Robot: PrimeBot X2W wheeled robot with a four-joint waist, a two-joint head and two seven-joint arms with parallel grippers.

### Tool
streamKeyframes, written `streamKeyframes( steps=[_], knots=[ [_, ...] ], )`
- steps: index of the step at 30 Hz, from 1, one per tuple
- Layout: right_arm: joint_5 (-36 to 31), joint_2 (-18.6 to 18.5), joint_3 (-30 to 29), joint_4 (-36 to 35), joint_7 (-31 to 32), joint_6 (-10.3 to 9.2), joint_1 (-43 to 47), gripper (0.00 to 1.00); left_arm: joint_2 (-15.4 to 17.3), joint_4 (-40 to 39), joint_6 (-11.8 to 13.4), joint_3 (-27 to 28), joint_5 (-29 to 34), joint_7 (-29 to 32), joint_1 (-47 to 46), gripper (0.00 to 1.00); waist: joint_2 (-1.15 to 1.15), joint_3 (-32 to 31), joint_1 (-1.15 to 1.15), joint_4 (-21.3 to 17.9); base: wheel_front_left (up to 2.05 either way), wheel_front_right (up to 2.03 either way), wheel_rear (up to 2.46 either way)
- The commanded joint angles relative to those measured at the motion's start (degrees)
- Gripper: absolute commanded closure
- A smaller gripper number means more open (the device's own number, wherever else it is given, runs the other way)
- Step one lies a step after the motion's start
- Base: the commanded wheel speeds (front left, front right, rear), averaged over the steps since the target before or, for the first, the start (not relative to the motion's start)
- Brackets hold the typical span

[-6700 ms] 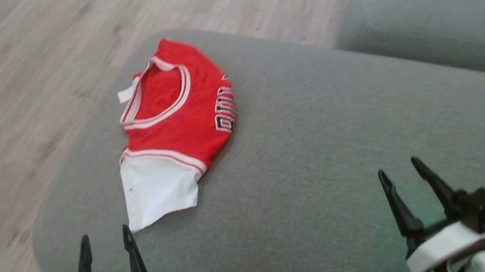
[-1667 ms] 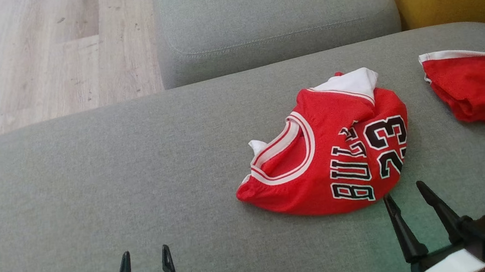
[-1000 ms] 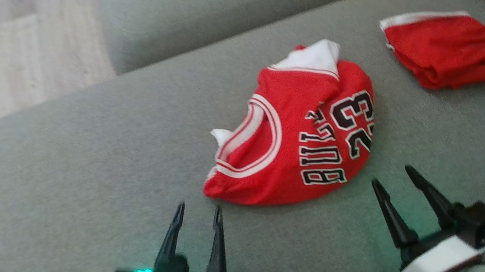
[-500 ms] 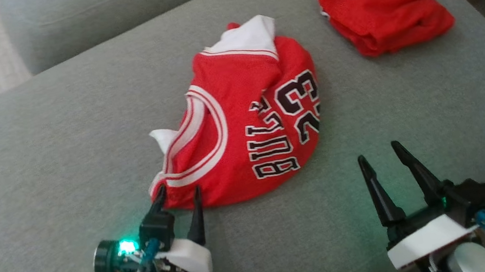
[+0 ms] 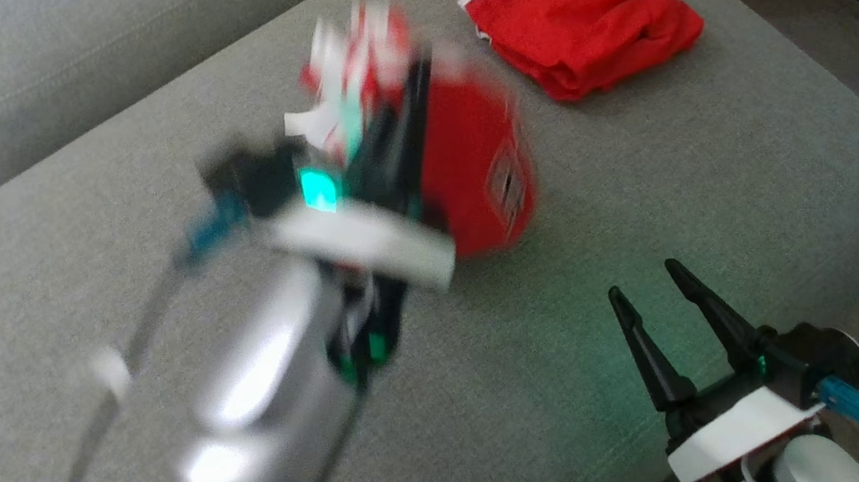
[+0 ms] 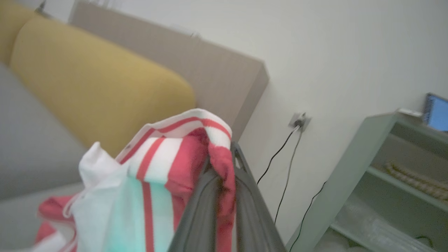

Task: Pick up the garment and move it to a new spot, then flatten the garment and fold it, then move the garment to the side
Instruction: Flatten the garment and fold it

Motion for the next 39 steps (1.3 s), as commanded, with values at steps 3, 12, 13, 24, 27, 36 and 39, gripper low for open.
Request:
streamKeyframes(
  steps=[3,12,13,24,27,36,39],
  knots=[
    [0.02,0.3,1.23,-1.57,-0.22,-0.04,-1.05,0.0,0.06,-4.51,1.16,1.73,-5.67,0.72,-16.92,1.0,0.0,-1.24,0.0,-0.32,0.0,0.0,0.0],
    [-0.42,0.13,0.77,-2.17,-0.22,-0.04,0.52,0.0,2.06,0.12,7.31,11.64,-11.8,-4.22,-27.8,1.0,0.0,-2.52,0.0,4.18,0.0,0.0,0.0],
    [-0.48,0.07,0.52,-2.17,-0.22,-0.04,0.76,0.0,3.19,0.86,7.95,12.61,-12.8,-4.04,-24.94,1.0,0.0,-2.65,0.0,5.13,0.0,0.0,0.0],
    [-0.49,-0.82,-1.1,-2.69,-0.22,-0.04,0.39,0.0,10.68,4.72,9.74,17.44,-15.99,-6.54,15.42,1.0,0.0,-0.35,0.0,14.92,0.0,0.0,0.0],
    [-0.44,-1.25,-1.42,-2.7,-0.22,-0.04,0.64,0.0,9.75,2.93,9.43,18.61,-15.37,-6.82,21.77,1.0,0.0,0.25,0.0,17.2,0.0,0.0,0.0],
    [-0.47,-1.6,-1.26,-2.64,-0.22,-0.04,0.31,0.0,13.4,-8.93,13.75,16.73,-5.38,-6.13,33.21,0.0,0.0,1.12,0.0,21.43,0.0,0.0,0.0],
    [-0.36,-1.73,-0.96,-2.79,-0.22,-0.04,-0.22,0.0,17.83,-13.89,17.16,15.35,0.91,-4.83,30.54,0.0,0.0,1.85,0.0,21.34,0.0,0.0,0.0]
  ],
)
